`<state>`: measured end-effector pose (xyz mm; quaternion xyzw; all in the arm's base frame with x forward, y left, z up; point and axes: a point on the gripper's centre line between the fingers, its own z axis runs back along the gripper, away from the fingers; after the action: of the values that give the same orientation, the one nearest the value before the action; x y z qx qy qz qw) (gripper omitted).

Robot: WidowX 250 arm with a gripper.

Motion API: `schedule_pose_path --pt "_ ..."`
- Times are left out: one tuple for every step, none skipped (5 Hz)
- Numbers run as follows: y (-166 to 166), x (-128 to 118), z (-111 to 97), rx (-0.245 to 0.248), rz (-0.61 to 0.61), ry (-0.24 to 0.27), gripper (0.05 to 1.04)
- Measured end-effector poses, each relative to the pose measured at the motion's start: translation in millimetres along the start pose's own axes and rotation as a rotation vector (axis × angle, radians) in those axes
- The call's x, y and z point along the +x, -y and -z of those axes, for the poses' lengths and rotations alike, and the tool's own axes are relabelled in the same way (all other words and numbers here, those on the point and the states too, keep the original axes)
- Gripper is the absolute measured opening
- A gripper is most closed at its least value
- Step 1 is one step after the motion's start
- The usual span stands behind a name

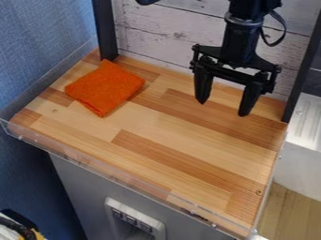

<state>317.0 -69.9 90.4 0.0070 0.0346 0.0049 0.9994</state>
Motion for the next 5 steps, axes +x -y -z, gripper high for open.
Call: schedule_pose_path --pt "-11 3 3 -0.005 -0.03 0.005 0.999" --pt "-41 7 7 -0.015 -0.113 0.013 0.999" --pt "-74 7 17 -0.034 -0.198 0.025 0.999" --pt "-113 9 21 -0.053 -0.281 0.061 0.999" --pt "-145 11 21 -0.063 -0.351 0.11 0.996"
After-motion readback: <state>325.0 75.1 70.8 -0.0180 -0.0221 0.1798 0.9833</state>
